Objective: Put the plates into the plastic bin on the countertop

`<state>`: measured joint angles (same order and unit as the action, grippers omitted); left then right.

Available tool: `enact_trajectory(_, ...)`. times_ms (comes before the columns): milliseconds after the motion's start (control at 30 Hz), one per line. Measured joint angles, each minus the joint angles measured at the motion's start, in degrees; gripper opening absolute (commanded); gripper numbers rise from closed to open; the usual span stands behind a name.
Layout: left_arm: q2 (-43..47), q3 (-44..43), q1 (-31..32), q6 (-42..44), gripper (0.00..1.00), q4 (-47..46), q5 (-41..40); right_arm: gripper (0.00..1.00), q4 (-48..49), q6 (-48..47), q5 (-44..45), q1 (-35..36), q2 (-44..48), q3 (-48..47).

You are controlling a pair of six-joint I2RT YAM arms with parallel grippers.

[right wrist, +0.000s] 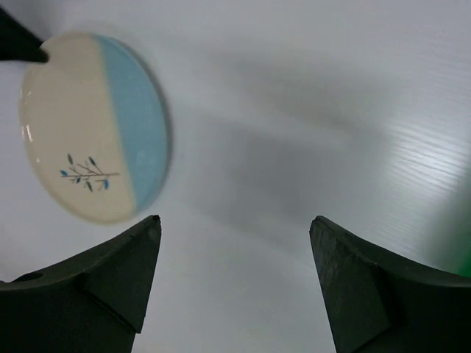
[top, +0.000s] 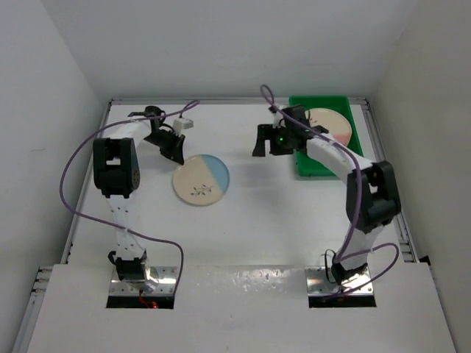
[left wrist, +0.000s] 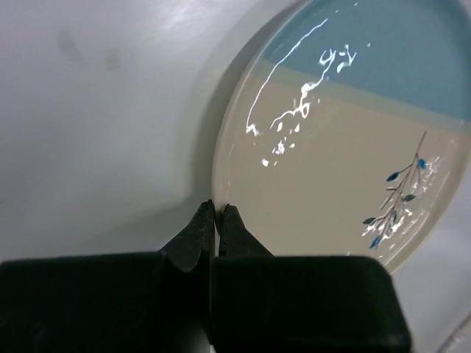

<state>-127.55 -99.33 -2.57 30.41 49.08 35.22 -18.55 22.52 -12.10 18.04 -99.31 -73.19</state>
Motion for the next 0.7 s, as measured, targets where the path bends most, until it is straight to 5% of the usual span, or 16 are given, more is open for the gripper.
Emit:
enact_trajectory(433, 13.11, 3.93, 9.18, 3.52, 0.0, 1.38, 4.5, 0.75, 4.85, 3.32, -22.73, 7.61, -24.79, -10.05)
enact_trajectory(533, 13.11, 6.14, 9.31, 3.34, 0.0, 0.31, 3.85, 0.34, 9.84, 6.84, -26.43, 7.78, -26.01, -6.34)
enact_trajectory(667, 13.09, 7.5, 9.75, 3.08, 0.0, -0.44, 1.95, 0.0, 14.23, 10.8, -31.82, 8.31, -26.38, -2.54)
enact_trajectory(700, 13.05, 7.67, 9.66, 3.1, 0.0, -0.76, 1.49, 0.0, 15.78, 11.41, -33.64, 8.31, -26.34, -1.73)
